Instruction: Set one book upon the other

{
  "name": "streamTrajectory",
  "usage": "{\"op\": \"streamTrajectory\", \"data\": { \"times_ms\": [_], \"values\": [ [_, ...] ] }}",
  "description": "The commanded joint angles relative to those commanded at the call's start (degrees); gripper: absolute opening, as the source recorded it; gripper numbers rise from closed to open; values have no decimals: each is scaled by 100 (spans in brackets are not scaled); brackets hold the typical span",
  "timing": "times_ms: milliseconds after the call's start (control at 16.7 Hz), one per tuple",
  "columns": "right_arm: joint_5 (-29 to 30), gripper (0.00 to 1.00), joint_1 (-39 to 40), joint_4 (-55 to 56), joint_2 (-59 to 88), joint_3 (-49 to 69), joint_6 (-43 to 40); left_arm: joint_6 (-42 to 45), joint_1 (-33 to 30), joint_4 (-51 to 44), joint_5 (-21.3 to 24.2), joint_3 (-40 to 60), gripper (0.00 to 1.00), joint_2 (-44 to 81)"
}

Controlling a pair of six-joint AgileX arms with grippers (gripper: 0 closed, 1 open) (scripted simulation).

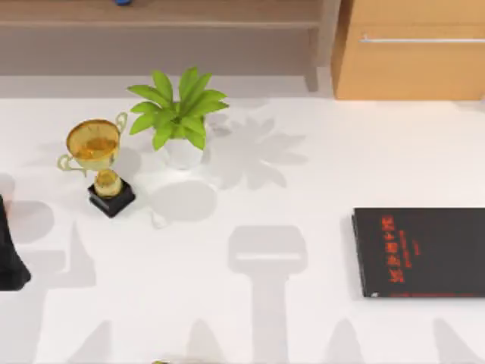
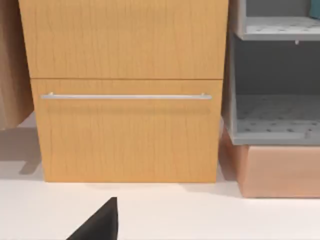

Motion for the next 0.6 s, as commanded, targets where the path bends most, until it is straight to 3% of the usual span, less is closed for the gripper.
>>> {"op": "streamTrajectory", "data": {
  "times_ms": [300, 600],
  "values": [
    [-109, 100, -113, 142, 356, 344, -4, 0, 0, 0, 0, 0, 100, 0],
    [-571, 100, -595, 752, 2178, 1828, -19, 0, 0, 0, 0, 0, 100, 0]
  ]
}}
